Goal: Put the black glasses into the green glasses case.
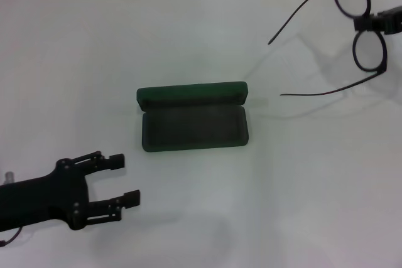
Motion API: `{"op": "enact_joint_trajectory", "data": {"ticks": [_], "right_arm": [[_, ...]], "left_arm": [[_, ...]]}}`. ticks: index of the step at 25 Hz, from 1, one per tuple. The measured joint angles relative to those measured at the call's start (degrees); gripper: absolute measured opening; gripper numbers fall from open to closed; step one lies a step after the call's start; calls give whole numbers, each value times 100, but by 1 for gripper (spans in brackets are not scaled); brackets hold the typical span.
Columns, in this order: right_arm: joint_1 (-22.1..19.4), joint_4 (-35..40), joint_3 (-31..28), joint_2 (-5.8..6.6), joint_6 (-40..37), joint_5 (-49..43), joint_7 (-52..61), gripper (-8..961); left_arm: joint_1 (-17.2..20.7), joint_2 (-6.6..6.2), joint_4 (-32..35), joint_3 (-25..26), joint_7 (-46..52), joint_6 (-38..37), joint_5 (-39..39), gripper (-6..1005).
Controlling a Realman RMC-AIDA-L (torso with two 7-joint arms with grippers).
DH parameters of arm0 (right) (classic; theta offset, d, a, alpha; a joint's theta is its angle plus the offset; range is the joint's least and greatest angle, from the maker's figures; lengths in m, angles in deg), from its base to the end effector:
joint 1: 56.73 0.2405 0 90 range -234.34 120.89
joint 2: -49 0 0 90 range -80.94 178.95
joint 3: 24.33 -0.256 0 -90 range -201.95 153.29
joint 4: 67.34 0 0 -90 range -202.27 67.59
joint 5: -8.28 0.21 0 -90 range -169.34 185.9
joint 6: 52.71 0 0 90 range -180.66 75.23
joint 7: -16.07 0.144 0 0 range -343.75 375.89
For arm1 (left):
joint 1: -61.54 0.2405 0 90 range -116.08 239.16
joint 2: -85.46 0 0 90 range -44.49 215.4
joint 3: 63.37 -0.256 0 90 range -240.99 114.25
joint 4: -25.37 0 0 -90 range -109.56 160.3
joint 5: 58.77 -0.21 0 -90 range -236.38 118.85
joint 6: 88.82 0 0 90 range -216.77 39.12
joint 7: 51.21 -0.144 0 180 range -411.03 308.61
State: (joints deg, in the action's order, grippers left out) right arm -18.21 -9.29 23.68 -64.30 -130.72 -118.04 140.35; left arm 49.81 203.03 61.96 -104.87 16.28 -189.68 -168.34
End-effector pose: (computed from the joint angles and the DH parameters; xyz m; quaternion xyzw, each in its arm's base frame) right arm 0.2119 0.4171 0.0815 -0.8940 0.3588 0.1208 0.2396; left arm -0.3284 0.2181 0.0098 -0.9227 -0.2360 -0.2790 0.1228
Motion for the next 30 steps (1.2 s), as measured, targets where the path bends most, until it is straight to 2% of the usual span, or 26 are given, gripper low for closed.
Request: {"op": "enact_joint_trajectory", "data": {"ticks": [4, 7, 12, 15, 19, 24, 26, 30], "right_arm": [[-221, -210, -187, -52, 2, 888, -1036, 107], [-267, -662, -182, -23, -12, 1471, -1625, 107], [-124, -1234, -180, 15, -91, 1727, -2014, 109], [-130, -1345, -148, -73, -138, 1954, -2658, 110], [-138, -1359, -135, -184, -132, 1991, -3029, 111], [-115, -1555, -123, -208, -201, 2449, -3347, 113], [-86, -1709, -123, -209, -287, 2774, -3584, 113], [33, -1971, -124, -206, -369, 3071, -3837, 115]], "left_arm": [[-165, 12, -129, -26, 1, -29, -48, 816], [-302, -7, -291, -34, -24, -2, -75, 794], [-488, 27, -334, -96, -36, 78, -242, 740], [-564, 78, -340, -65, -36, 206, -248, 707], [-667, 128, -344, -82, -55, 218, -252, 621], [-838, 157, -462, -110, -86, 221, -246, 513], [-950, 164, -585, -115, -127, 220, -257, 420], [-1417, 176, -1071, -135, -338, 219, -285, 242]]}}
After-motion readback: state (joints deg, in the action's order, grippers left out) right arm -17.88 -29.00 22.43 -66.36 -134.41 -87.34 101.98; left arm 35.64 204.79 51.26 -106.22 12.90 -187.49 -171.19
